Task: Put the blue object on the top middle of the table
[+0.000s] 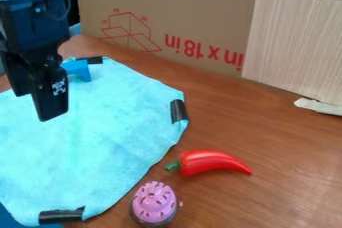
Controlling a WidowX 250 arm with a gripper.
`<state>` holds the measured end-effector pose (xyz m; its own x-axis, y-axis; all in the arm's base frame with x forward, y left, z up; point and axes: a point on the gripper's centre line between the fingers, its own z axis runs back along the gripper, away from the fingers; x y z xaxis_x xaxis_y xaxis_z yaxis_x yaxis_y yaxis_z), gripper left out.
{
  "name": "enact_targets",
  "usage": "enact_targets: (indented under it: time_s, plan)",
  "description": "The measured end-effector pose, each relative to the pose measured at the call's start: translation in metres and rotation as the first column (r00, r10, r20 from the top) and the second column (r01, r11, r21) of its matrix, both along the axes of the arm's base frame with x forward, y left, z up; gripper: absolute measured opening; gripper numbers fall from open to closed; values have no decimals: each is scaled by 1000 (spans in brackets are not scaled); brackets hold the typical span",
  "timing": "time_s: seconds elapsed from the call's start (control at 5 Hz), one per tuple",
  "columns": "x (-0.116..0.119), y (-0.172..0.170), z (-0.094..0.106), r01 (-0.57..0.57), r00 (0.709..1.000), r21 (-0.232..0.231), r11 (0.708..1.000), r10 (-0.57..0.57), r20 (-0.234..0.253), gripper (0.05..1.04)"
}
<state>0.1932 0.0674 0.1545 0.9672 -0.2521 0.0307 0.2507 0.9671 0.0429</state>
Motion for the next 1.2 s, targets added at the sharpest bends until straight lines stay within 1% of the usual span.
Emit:
enact_targets:
  time_s: [0.2, 0.4, 0.6, 0.8, 1.0, 1.2]
  plan:
    - [1, -1, -4, 3, 1000, -11, 1000, -3, -16, 1000]
    - [17, 15, -27, 2, 998, -72, 997, -6, -56, 1000]
    - [36, 33, -32, -25, 998, -39, 999, 23, -53, 1000]
    - [56, 54, -40, -32, 999, 8, 999, 32, 0, 1000]
    - [77, 69, -43, 18, 996, 76, 997, -25, 86, 1000]
    - [97, 85, -46, 61, 992, 92, 994, -71, 106, 1000]
